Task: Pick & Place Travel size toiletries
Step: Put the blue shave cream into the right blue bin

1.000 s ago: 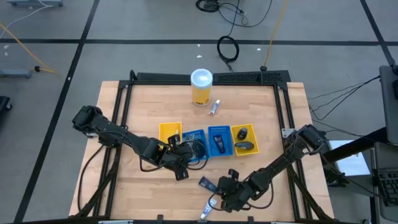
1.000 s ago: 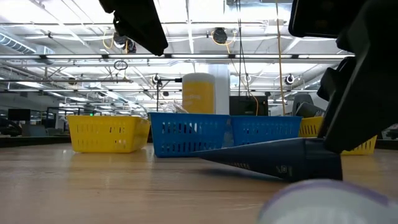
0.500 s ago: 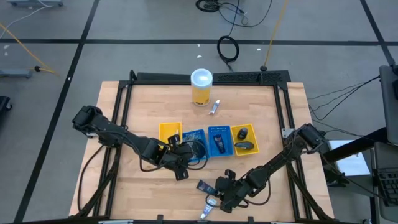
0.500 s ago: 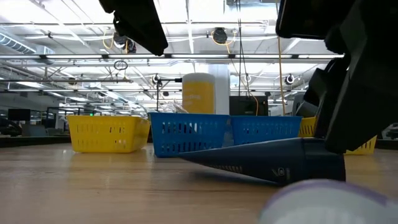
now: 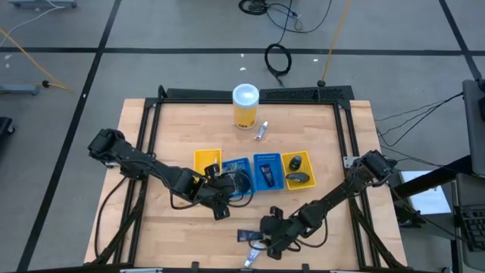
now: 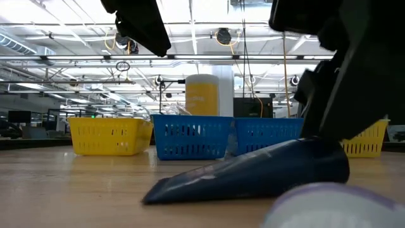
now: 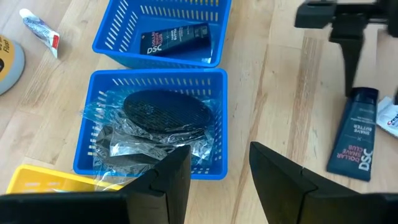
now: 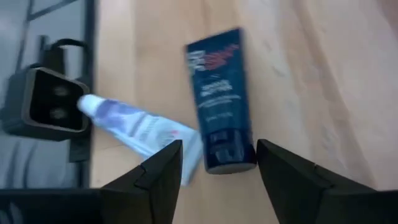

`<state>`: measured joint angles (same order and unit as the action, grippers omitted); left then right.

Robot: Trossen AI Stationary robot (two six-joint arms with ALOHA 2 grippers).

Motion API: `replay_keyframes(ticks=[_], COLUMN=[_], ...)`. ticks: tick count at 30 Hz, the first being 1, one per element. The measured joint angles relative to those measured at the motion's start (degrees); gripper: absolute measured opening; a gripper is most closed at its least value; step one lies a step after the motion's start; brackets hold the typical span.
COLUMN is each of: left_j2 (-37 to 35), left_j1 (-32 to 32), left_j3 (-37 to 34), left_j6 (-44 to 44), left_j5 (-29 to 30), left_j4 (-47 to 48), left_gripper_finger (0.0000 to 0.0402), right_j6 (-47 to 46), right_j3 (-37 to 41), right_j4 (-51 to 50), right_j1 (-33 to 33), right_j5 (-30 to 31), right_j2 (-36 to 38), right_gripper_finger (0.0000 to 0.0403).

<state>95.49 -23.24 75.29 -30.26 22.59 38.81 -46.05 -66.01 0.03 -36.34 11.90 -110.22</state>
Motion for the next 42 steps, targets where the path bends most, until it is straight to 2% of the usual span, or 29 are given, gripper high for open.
replay_keyframes(ticks=[4, 14, 22, 42], left_j2=[0.0, 0.0, 0.0, 0.0], left_j1=[0.0, 0.0, 0.0, 0.0], left_j3=[0.0, 0.0, 0.0, 0.0], left_j6=[0.0, 0.0, 0.0, 0.0], left_j5=[0.0, 0.0, 0.0, 0.0], left_j4=[0.0, 0.0, -0.1, -0.1], left_gripper_finger=[0.0161, 0.0161, 0.0161, 0.0161], right_j6=[3.6, 3.7, 5.7, 17.1], right_j3=[0.0, 0.0, -0.2, -0.1], right_j4=[-0.2, -1.4, 0.4, 3.5], right_j1=[0.0, 1.5, 2.2, 3.1], right_j5=[0.0, 1.8, 0.9, -0.2], right_j2=[0.0, 0.0, -3.2, -3.5], right_gripper_finger=[0.0198, 0.0203, 0.0192, 0.0197])
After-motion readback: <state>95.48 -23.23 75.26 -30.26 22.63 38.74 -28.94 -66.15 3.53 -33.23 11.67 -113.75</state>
